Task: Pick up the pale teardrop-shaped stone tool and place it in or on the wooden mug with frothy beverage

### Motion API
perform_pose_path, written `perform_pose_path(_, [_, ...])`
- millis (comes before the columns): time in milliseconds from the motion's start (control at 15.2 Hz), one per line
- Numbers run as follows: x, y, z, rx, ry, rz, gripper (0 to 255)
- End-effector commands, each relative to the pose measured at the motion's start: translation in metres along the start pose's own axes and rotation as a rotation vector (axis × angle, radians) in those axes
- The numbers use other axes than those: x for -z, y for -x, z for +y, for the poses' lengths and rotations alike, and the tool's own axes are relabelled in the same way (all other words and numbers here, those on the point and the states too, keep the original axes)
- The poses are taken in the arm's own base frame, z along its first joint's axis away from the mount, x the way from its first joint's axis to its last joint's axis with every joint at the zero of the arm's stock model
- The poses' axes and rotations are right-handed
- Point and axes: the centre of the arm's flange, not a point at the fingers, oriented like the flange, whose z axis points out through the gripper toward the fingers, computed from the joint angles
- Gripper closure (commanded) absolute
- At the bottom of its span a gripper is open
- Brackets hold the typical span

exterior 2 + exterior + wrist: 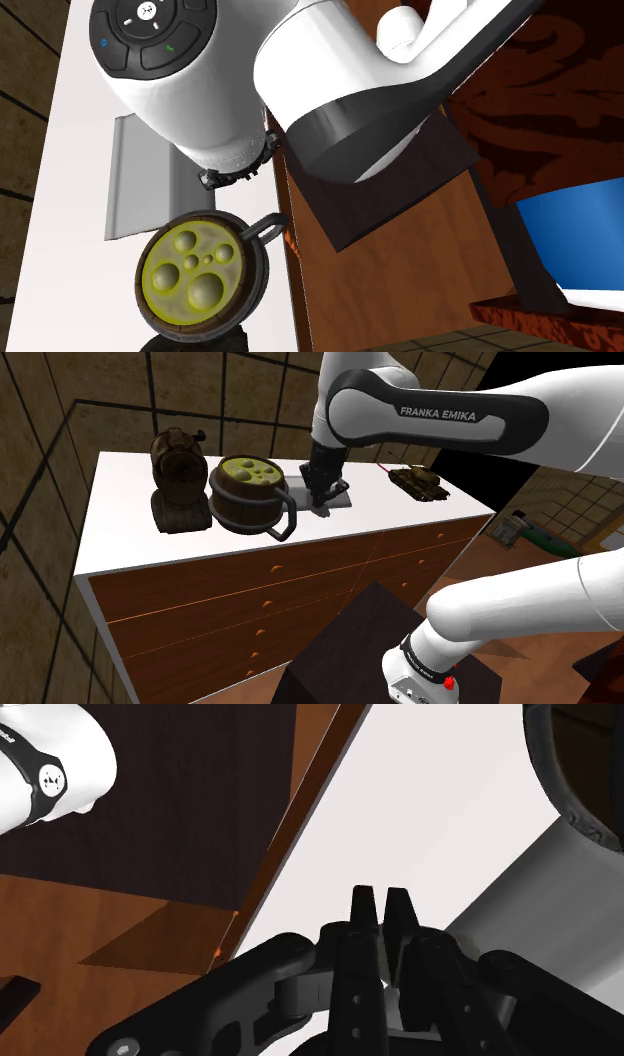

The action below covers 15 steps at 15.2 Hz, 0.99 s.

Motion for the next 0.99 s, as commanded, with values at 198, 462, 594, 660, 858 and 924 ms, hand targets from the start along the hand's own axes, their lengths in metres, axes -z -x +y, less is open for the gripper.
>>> perform_pose_path(198, [0.011,-0.001,-0.001,0.0,0.0,0.0,0])
perform_pose_path(462, [-0.035,-0.155,-0.011,-0.08,-0.088,-0.796,0])
perform_pose_path(594, [-0.05,-0.164,-0.013,-0.089,-0.098,-0.882,0])
perform_pose_path(660, [-0.054,-0.16,-0.013,-0.089,-0.098,-0.882,0])
perform_pose_path(858, [-0.064,-0.148,-0.015,-0.089,-0.098,-0.882,0])
perform_pose_path(924, [-0.067,-0.144,-0.016,-0.089,-0.098,-0.882,0])
